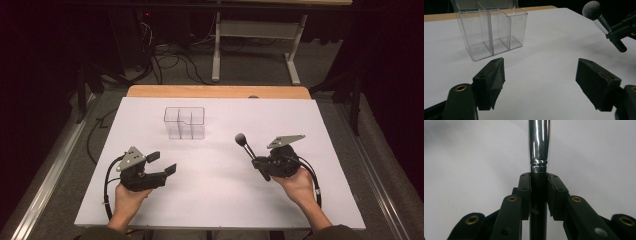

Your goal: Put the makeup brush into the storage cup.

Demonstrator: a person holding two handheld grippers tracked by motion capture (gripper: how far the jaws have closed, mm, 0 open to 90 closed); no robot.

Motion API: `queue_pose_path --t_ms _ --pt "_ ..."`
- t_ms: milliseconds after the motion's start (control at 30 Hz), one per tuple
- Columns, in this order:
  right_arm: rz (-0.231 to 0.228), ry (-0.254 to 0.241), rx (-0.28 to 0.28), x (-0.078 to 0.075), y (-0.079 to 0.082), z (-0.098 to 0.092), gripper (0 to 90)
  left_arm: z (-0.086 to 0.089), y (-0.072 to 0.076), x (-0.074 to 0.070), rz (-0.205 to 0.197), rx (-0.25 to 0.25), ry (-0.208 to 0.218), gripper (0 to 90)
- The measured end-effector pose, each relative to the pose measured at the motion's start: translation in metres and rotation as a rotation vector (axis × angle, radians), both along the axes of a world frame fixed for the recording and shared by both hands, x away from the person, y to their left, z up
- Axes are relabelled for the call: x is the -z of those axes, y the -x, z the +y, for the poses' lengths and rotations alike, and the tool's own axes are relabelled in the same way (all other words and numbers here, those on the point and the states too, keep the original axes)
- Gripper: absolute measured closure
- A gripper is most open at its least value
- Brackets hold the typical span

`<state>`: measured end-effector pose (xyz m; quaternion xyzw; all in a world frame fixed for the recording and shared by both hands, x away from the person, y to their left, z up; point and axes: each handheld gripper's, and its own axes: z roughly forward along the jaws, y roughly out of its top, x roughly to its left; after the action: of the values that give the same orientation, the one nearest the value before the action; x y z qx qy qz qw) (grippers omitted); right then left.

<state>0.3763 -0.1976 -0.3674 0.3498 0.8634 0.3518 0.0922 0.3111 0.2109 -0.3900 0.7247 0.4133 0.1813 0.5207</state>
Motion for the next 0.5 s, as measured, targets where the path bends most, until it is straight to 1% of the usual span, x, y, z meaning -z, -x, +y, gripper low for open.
queue_pose_path --t_ms 100,200,267,300,367,433,467,500 --pt "-0.003 -0.01 -0.007 0.0 0.003 0.002 76.7 -0.002 0.0 0.0 0.0 0.008 -0.009 23.9" --pt "-0.007 -0.031 -0.013 0.0 0.005 0.005 76.7 -0.004 0.0 0.0 -0.003 0.012 -0.016 24.0" --pt "-0.008 -0.051 -0.016 -0.001 0.007 0.008 76.7 -0.005 0.001 -0.001 -0.011 0.008 -0.016 24.2" --pt "-0.013 -0.063 -0.022 -0.001 0.007 0.009 76.7 -0.005 0.002 -0.002 -0.019 -0.002 -0.022 24.2" --pt "-0.018 -0.08 -0.026 -0.002 0.008 0.011 76.7 -0.005 0.003 -0.003 -0.025 0.0 0.001 24.8" --pt "-0.028 -0.092 -0.029 -0.003 0.009 0.013 76.7 -0.006 0.004 -0.004 -0.031 0.0 0.007 24.8" --pt "-0.035 -0.085 -0.031 -0.004 0.009 0.014 76.7 -0.006 0.004 -0.005 -0.034 0.002 0.005 24.8" --pt "-0.032 -0.092 -0.029 -0.004 0.009 0.015 76.7 -0.007 0.004 -0.005 -0.036 0.006 0.01 24.8"
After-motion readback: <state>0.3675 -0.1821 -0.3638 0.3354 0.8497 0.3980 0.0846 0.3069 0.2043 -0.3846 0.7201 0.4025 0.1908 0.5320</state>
